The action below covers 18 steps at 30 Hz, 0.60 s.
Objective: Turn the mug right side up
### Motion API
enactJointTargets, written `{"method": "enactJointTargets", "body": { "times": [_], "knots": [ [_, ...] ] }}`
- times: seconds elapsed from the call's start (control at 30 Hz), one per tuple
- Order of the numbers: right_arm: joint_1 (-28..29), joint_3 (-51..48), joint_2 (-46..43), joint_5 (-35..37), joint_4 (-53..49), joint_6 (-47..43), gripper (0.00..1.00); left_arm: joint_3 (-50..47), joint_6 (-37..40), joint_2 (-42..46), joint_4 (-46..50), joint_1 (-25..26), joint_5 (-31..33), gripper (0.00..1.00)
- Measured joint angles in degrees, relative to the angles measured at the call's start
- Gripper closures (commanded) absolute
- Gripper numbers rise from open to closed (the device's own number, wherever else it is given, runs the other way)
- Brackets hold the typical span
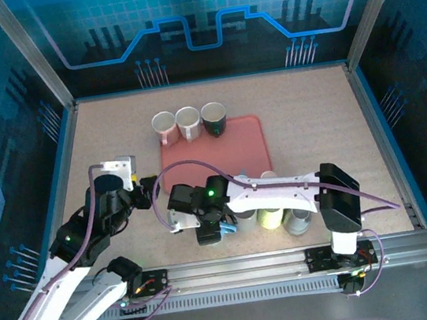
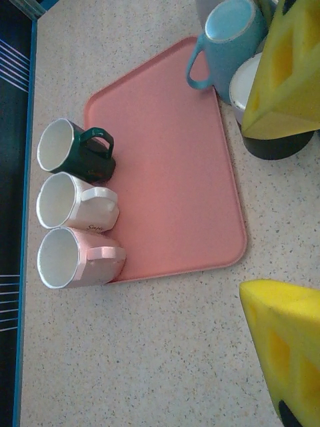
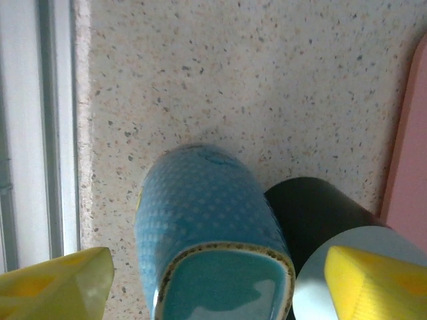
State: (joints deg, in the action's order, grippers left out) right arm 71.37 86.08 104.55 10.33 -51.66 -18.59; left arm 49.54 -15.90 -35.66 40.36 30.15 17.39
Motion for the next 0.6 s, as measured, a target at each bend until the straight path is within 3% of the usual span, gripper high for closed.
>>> {"method": "enactJointTargets", "body": {
  "times": [0.23,0.6],
  "knots": [
    [-0.96,0.74,1.84,-0.35,-2.91,1.25,0.26,-0.2,0.0,0.04,-0.28,0.0,0.0,0.41],
    [-1.7,2.78,4.35,-2.45,-4.24,2.23,0.27,-0.22,0.0,0.04,-0.39,0.0,0.0,0.41]
  ]
}}
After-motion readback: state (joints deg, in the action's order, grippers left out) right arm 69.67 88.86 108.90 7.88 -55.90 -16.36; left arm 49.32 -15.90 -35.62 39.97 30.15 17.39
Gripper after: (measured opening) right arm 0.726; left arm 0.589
